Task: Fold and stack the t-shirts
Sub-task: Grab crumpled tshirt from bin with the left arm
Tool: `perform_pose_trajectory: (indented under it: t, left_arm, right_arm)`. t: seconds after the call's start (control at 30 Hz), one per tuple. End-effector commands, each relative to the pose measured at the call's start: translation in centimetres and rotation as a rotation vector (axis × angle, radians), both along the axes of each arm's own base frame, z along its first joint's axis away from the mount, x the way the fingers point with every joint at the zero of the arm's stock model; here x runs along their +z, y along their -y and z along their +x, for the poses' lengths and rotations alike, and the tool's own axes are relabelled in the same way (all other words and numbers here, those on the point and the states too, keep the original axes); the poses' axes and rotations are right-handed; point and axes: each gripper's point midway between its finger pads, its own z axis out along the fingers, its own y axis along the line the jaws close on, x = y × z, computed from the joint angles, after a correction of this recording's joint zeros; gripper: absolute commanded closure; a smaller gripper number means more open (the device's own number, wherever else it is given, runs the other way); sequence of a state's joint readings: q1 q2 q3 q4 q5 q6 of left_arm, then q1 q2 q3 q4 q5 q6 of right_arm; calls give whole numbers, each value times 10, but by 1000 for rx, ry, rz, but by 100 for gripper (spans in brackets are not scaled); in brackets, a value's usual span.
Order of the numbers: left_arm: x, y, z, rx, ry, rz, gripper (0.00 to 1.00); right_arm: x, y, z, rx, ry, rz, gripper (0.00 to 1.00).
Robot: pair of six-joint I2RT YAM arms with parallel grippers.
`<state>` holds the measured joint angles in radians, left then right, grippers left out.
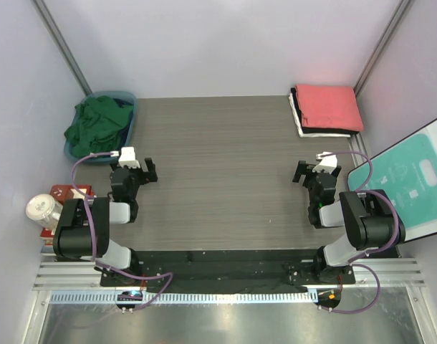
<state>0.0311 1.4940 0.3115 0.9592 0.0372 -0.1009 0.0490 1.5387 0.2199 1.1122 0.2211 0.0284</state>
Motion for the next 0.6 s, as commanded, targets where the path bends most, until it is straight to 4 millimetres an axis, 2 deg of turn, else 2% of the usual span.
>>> perform_pose_trajectory:
  t: [0.0,0.2,0.23,0.27,0.3,0.33,0.37,0.4,0.43,0.47,0.5,0.53,0.57]
  left_arm:
    - [12,1,5,0,48,0,0]
    - [12,-1,4,10,58,-1,0]
    - [14,-1,5,10,65,1,0]
    - [15,2,5,-10,70,0,0]
    - [26,6,5,-45,92,19,0]
    - [19,17,-1,-103,31,10,0]
    - [22,23,-4,-146,4,13,0]
    - [61,26,5,-186,66,58,0]
    - [64,41,1,-288,25,72,0]
    - [47,45,-14,-331,-114,65,0]
    - [78,49,-7,-367,-99,83,0]
    - [93,51,-10,-425,-92,165,0]
    - [80,59,-31,-514,-215,168,0]
  right_arm:
    - [22,0,11,-2,86,8,0]
    - [24,-2,11,7,90,8,0]
    - [30,-5,12,28,108,-2,0]
    - [26,-12,10,69,74,-1,0]
    - [36,-14,14,87,79,-4,0]
    - [41,-20,16,120,71,2,0]
    - [44,-26,12,168,29,-20,0]
    - [64,-27,22,169,51,-17,0]
    - [73,-29,24,172,51,-11,0]
    - [95,-34,29,209,70,-19,0]
    - [101,-43,30,275,50,-50,0]
    - [108,-51,31,348,26,-107,0]
    - [117,-60,32,434,-41,-152,0]
